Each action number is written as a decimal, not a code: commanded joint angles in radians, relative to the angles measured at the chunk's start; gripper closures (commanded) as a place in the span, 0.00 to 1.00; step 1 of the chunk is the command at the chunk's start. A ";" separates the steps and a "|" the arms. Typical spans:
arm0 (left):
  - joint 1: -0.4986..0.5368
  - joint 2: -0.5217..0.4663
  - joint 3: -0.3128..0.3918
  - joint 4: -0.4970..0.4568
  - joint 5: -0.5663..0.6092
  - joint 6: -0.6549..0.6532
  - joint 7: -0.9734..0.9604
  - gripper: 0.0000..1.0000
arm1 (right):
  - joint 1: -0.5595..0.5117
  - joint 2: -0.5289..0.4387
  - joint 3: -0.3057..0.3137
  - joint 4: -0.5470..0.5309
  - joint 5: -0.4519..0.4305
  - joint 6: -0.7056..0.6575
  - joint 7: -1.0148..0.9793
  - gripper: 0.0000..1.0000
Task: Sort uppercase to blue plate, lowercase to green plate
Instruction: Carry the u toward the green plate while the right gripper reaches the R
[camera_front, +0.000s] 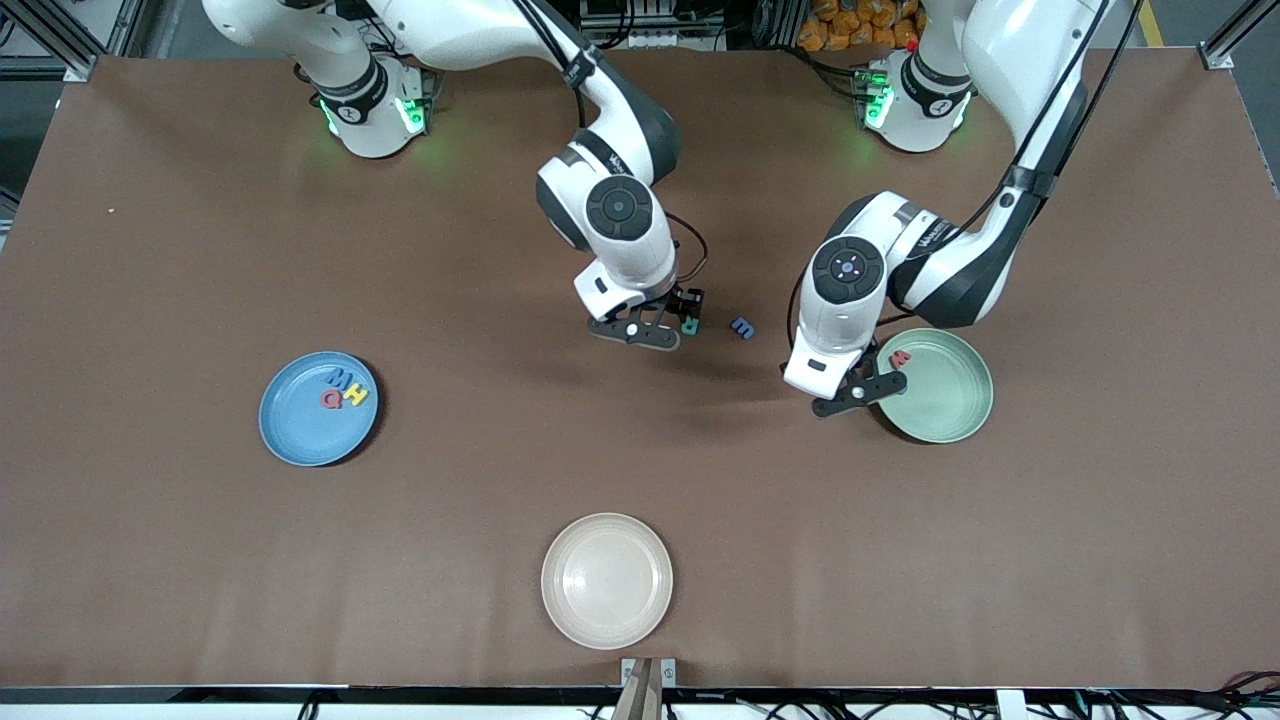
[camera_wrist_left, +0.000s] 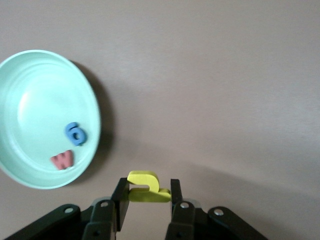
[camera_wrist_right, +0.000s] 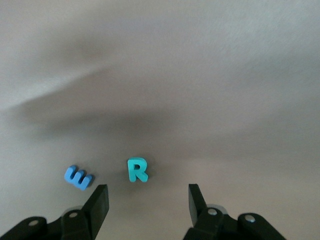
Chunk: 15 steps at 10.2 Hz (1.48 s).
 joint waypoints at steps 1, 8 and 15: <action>0.043 -0.063 -0.006 -0.008 -0.076 -0.058 0.074 1.00 | 0.032 0.002 -0.007 -0.054 0.004 0.060 0.059 0.27; 0.176 -0.150 -0.006 -0.009 -0.159 -0.127 0.291 1.00 | 0.050 0.061 -0.007 -0.043 0.001 0.158 0.081 0.30; 0.205 -0.176 -0.003 0.011 -0.169 -0.281 0.457 1.00 | 0.089 0.181 -0.007 0.052 -0.040 0.180 0.047 0.34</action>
